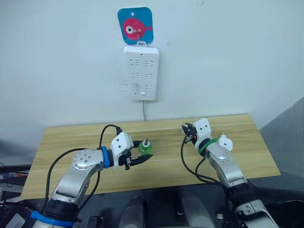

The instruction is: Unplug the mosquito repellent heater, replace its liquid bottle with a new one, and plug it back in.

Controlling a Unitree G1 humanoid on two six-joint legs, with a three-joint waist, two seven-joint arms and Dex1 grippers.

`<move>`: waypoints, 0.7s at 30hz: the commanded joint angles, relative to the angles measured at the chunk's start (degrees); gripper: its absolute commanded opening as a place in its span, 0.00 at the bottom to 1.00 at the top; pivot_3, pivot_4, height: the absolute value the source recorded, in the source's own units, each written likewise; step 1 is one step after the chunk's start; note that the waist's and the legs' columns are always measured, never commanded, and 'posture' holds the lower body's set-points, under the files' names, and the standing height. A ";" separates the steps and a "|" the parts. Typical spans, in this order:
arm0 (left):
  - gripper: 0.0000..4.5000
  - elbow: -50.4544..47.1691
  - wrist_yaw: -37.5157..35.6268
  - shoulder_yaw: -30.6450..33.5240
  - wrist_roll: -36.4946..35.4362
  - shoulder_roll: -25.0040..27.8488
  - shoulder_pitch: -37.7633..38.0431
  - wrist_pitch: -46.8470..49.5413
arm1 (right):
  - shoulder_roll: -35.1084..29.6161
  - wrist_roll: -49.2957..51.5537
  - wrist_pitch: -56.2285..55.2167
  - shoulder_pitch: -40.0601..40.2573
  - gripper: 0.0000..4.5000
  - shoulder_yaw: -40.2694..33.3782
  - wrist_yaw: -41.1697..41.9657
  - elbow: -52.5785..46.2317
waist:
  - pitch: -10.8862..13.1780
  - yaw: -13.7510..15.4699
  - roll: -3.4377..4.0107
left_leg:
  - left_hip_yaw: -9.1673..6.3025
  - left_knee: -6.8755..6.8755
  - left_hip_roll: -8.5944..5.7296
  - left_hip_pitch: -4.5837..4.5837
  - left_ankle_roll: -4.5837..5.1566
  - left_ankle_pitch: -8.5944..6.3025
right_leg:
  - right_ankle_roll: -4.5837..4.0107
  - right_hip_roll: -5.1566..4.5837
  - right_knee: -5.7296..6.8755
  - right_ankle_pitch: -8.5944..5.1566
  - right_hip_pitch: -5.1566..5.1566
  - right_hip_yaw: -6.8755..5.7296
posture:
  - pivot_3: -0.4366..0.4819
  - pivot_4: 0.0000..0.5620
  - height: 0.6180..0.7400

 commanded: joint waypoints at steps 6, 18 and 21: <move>0.51 -5.46 1.04 2.54 -2.00 1.55 0.52 2.80 | 3.48 -2.51 -10.81 -4.58 0.08 -3.02 -2.96 16.32 | 0.11 0.46 0.08 | 0.01 -0.10 0.01 -0.06 0.00 0.00 | 0.00 -0.05 -0.05 0.00 -0.08 0.00 | 0.46 0.45 1.00; 0.51 -5.68 1.21 2.66 -2.52 2.56 -0.13 3.76 | 5.11 -1.37 -12.61 -3.23 0.62 -6.50 -2.57 13.73 | 0.20 1.08 0.13 | 0.01 -0.10 0.00 -0.04 0.00 0.00 | 0.00 -0.06 -0.04 0.00 -0.08 -0.01 | 0.45 0.45 1.00; 0.51 -4.89 0.93 2.21 -2.48 2.32 -0.80 3.58 | 4.20 0.51 -8.30 0.55 0.84 -6.60 0.07 2.46 | 0.23 1.33 0.17 | 0.01 -0.10 0.00 -0.05 0.00 0.00 | 0.00 -0.06 -0.05 0.00 -0.08 -0.01 | 0.44 0.45 1.00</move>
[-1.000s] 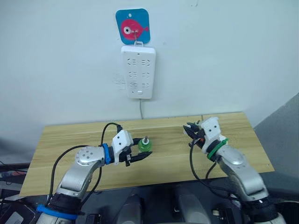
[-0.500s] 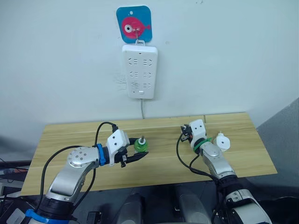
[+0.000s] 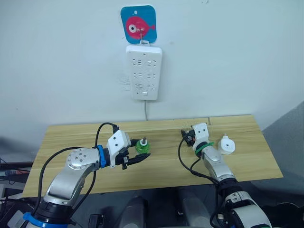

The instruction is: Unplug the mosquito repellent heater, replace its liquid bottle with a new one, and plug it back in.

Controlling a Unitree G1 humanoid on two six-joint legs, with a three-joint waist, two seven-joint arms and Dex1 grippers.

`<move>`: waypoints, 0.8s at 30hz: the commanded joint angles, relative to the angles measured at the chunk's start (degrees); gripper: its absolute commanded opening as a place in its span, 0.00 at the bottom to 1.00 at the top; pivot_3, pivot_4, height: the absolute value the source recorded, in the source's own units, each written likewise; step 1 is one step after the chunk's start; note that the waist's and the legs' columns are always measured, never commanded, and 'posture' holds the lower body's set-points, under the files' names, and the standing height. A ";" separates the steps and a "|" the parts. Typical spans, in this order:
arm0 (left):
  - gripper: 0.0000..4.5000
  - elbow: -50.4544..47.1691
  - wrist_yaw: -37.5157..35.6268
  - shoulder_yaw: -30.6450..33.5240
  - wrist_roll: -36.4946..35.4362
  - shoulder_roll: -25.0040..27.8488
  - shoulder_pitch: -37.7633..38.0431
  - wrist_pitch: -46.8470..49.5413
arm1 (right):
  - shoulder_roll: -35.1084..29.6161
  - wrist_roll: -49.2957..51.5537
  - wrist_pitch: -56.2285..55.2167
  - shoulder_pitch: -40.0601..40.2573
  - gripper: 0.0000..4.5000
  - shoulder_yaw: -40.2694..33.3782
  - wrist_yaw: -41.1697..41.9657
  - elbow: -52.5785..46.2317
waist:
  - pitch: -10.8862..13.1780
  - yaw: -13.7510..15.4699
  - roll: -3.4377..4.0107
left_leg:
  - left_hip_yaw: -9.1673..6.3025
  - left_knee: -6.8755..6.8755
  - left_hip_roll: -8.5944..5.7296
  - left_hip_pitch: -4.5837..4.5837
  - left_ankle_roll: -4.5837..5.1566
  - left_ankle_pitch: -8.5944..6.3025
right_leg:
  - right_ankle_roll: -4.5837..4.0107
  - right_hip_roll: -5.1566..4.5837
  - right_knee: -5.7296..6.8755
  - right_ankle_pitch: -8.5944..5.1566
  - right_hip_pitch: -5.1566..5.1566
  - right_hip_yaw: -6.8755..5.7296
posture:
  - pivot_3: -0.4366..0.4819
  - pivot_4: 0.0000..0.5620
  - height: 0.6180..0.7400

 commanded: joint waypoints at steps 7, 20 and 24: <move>0.51 3.05 -5.97 -2.31 -2.16 -0.82 -6.04 -1.77 | -16.92 16.73 31.29 14.83 0.85 3.53 19.21 -56.35 | 0.16 0.51 0.25 | -0.10 0.03 -0.11 -0.12 0.00 0.00 | 0.03 -0.06 -0.10 -0.02 0.01 -0.06 | 0.38 0.42 1.00; 0.51 8.82 -14.39 -7.89 -3.63 -7.34 -18.18 -3.13 | -25.60 33.86 56.12 0.14 0.85 5.28 24.78 -69.91 | 0.17 -1.55 0.13 | -0.15 0.08 0.03 -0.01 0.07 0.05 | 0.02 0.27 -0.04 -0.01 0.13 -0.08 | 0.29 0.35 1.00; 0.51 9.39 -13.97 -8.00 -3.48 -8.89 -18.93 -3.44 | -25.01 34.91 57.62 -0.88 0.85 6.03 25.32 -69.79 | 0.12 -1.56 0.10 | -0.13 0.09 -0.02 -0.06 0.06 0.05 | 0.02 0.15 -0.06 -0.01 0.10 -0.07 | 0.29 0.32 1.00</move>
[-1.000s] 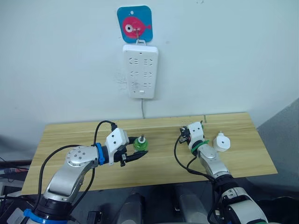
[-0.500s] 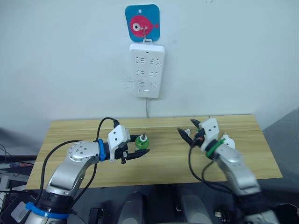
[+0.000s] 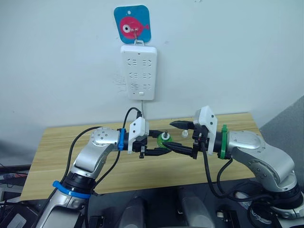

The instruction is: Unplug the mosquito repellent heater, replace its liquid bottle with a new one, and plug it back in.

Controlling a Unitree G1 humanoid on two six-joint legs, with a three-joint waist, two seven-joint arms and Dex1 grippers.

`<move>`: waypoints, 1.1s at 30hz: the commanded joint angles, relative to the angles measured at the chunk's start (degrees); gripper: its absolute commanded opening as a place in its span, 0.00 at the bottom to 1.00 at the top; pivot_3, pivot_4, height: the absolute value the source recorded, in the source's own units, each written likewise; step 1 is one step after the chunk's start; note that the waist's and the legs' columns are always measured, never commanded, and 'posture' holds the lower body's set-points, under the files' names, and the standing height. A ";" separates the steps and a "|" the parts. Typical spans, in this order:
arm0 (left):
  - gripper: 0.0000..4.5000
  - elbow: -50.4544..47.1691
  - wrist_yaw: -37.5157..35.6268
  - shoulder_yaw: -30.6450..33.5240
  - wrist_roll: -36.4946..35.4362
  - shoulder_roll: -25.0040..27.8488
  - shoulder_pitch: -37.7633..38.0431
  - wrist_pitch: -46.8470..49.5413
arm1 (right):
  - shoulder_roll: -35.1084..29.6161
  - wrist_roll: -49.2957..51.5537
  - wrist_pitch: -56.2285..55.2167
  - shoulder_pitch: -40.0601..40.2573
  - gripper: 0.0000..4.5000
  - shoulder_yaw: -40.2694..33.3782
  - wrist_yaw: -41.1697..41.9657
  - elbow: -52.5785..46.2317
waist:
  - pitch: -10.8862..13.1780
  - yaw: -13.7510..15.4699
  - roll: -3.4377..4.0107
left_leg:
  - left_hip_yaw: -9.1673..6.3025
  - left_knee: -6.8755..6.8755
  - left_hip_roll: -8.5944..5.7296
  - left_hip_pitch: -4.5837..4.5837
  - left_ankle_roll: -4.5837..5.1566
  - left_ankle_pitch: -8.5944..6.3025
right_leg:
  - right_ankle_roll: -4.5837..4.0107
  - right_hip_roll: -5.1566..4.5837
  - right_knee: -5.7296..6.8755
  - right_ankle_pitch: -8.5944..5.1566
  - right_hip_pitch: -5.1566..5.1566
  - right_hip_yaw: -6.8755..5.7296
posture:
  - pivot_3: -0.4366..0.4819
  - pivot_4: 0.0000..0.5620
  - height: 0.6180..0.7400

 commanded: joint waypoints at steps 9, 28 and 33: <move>0.51 -1.77 0.15 0.01 -0.86 -1.42 0.32 -1.06 | 0.30 1.95 0.69 -0.44 0.72 0.81 1.32 0.23 | -0.07 0.03 -0.06 | 0.01 0.02 -0.03 -0.05 -0.02 0.01 | 0.00 -0.09 0.01 0.00 -0.06 -0.01 | 0.30 0.30 1.00; 0.85 -0.50 0.96 2.19 -3.74 -2.01 -0.79 0.65 | -2.24 3.25 -0.60 -1.43 0.18 -2.23 2.52 -0.24 | -0.55 0.07 -0.09 | 0.02 0.05 -0.03 -0.04 -0.07 0.04 | 0.00 -0.08 0.06 0.01 -0.06 -0.01 | 0.31 0.25 1.00; 1.00 -0.39 8.05 6.31 -9.91 -2.62 -0.71 15.49 | -0.34 12.83 4.91 -0.44 0.18 -12.92 -3.52 -0.30 | -1.36 0.13 -0.23 | 0.02 0.05 -0.04 -0.05 -0.07 0.04 | 0.01 -0.10 0.05 0.02 -0.06 0.00 | 0.32 0.23 1.00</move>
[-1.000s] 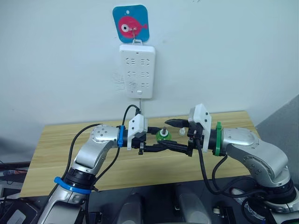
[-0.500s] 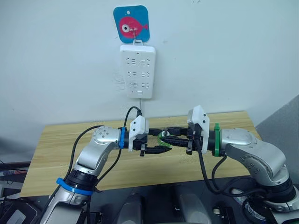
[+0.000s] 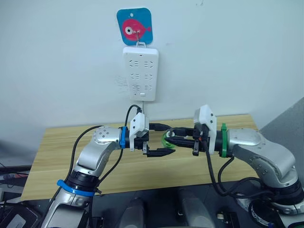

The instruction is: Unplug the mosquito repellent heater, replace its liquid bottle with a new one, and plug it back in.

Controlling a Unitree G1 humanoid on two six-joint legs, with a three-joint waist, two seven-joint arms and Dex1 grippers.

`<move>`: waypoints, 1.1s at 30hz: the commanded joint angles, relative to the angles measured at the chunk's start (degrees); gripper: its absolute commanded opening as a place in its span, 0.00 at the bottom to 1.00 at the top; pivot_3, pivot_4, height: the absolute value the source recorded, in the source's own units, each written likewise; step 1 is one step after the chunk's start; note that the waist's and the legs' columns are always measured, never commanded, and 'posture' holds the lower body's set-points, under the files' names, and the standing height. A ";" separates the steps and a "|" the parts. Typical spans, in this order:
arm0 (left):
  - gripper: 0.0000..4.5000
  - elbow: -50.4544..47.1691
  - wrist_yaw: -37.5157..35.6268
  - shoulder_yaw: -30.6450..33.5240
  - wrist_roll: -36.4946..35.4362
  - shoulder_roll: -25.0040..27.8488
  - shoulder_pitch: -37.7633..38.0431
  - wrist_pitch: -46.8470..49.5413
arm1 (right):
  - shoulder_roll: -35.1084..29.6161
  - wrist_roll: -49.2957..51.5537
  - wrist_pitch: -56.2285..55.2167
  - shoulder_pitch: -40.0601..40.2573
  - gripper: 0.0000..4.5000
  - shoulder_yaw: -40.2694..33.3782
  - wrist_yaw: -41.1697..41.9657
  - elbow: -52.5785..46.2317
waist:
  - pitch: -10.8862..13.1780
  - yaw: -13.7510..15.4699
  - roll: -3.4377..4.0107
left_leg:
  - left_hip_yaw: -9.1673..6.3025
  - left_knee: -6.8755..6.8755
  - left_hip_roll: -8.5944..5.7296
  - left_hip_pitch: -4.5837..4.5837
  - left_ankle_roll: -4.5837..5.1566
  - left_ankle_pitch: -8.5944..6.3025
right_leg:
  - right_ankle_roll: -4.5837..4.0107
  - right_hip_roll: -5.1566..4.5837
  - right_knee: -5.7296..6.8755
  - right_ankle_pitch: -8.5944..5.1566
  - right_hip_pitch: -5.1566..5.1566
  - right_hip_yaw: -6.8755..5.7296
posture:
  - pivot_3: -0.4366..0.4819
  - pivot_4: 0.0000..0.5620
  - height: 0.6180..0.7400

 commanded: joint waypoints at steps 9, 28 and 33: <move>1.00 -4.60 23.09 18.87 -33.09 -8.66 -0.73 40.74 | 10.06 29.76 5.62 3.95 0.18 -17.70 -25.27 -2.52 | -1.01 -0.09 -0.08 | -0.01 0.07 0.03 0.02 0.00 0.00 | 0.01 0.00 0.12 0.01 0.02 0.01 | 0.31 0.22 1.00; 1.00 1.10 56.02 23.35 -73.50 -15.10 -4.36 44.87 | 13.51 57.37 -8.93 5.52 0.18 -12.30 -51.27 -0.29 | -2.36 -0.09 -0.09 | 0.04 0.06 -0.01 0.51 -0.04 0.10 | 0.07 0.12 0.09 0.05 0.54 0.12 | 0.33 0.21 1.00; 1.00 1.24 58.48 20.69 -78.55 -14.23 -4.04 44.25 | 13.67 58.55 -10.95 5.45 0.18 -10.45 -52.48 -0.42 | -2.37 -0.08 -0.09 | 0.10 -0.01 -0.03 0.86 -0.03 0.09 | 0.08 0.37 0.00 0.05 0.87 0.19 | 0.33 0.21 1.00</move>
